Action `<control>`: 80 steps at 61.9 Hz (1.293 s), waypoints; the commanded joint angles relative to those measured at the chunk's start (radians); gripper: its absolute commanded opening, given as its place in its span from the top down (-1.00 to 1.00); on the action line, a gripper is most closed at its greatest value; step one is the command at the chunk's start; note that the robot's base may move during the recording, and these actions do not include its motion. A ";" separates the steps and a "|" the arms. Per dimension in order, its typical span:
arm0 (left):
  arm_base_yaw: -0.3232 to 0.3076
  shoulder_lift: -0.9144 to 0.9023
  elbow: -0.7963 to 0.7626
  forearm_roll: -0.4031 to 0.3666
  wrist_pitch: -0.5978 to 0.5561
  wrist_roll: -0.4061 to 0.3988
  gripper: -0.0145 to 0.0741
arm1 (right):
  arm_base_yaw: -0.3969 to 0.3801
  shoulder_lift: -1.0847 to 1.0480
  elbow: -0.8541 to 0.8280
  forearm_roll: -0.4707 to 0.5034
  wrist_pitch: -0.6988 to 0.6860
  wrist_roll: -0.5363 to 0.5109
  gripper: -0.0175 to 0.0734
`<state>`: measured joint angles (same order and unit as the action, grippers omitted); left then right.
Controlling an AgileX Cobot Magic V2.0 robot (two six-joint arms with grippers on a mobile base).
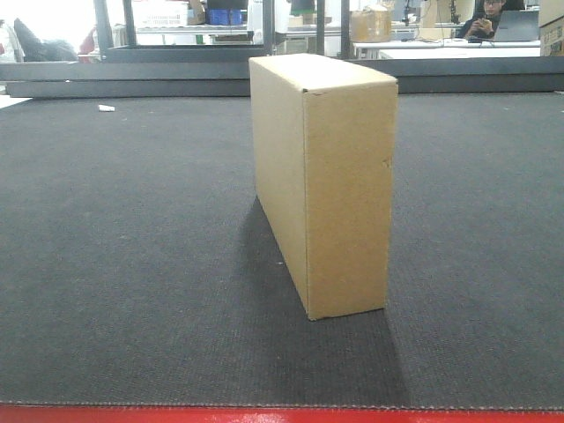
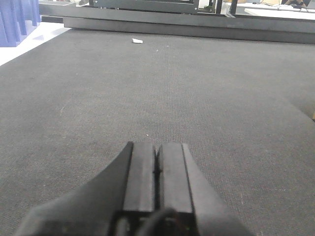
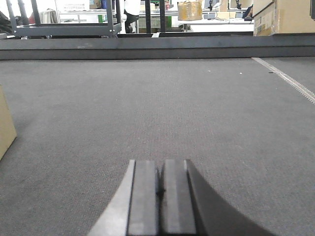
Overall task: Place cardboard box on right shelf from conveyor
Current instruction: 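Move the right gripper down over the upright tan cardboard box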
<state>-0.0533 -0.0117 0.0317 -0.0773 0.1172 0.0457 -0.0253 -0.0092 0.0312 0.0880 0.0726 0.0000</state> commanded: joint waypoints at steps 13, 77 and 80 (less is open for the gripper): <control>-0.007 -0.015 0.008 -0.006 -0.087 0.000 0.94 | -0.006 -0.020 -0.006 -0.003 -0.086 -0.013 0.47; -0.007 -0.015 0.008 -0.006 -0.087 0.000 0.94 | 0.004 0.221 -0.387 -0.016 -0.065 -0.011 0.08; -0.007 -0.015 0.008 -0.006 -0.087 0.000 0.94 | 0.025 0.280 -0.426 -0.023 -0.065 -0.011 -0.14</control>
<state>-0.0533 -0.0117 0.0317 -0.0773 0.1172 0.0457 -0.0202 0.1788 -0.3154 0.0821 0.0734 0.0000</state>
